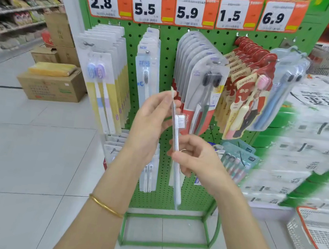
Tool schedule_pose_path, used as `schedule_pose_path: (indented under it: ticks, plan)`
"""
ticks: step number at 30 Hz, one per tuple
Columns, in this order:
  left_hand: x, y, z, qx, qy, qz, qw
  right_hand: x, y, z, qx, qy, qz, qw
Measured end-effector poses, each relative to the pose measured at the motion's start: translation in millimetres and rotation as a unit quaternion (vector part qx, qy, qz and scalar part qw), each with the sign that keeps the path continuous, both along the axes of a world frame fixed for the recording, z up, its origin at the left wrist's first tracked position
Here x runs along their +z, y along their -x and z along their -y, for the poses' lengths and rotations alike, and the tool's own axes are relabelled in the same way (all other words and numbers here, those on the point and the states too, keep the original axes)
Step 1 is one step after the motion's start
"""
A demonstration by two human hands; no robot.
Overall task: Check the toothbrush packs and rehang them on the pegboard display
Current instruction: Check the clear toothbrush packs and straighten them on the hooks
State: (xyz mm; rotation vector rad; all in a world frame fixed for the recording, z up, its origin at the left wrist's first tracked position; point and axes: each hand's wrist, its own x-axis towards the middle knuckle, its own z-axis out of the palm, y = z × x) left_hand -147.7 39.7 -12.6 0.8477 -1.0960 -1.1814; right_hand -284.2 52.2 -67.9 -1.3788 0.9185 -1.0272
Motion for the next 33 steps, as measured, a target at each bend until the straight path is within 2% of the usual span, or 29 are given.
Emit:
schedule_pose_path:
  ticks: [2, 5, 9, 13, 21, 25, 27, 29, 33]
  plan:
    - [7, -12, 2, 0.070, 0.030, 0.007, 0.997, 19, -16, 5, -0.096, 0.044, -0.081, 0.991]
    - [16, -23, 4, 0.141, 0.075, 0.029, 0.987, 41, -40, 13, -0.216, 0.127, -0.172, 0.953]
    - [26, -28, 8, 0.186, 0.134, 0.074, 0.971, 50, -65, 23, -0.283, 0.191, -0.241, 0.909]
    - [28, -28, 12, 0.232, 0.166, 0.142, 0.948, 51, -78, 30, -0.302, 0.186, -0.255, 0.899]
    - [18, -29, 36, 0.324, 0.174, 0.311, 0.876, 55, -91, 39, -0.299, 0.176, -0.293, 0.891]
    - [17, -27, 44, 0.350, 0.158, 0.343, 0.857, 55, -88, 42, -0.255, 0.182, -0.312, 0.897]
    - [18, -28, 47, 0.353, 0.152, 0.350, 0.854, 58, -81, 39, -0.234, 0.200, -0.341, 0.888]
    - [17, -29, 50, 0.350, 0.156, 0.348, 0.856, 73, -71, 39, -0.245, 0.230, -0.354, 0.873]
    - [18, -30, 55, 0.354, 0.162, 0.358, 0.849, 125, -64, 59, -0.276, 0.287, -0.318, 0.860]
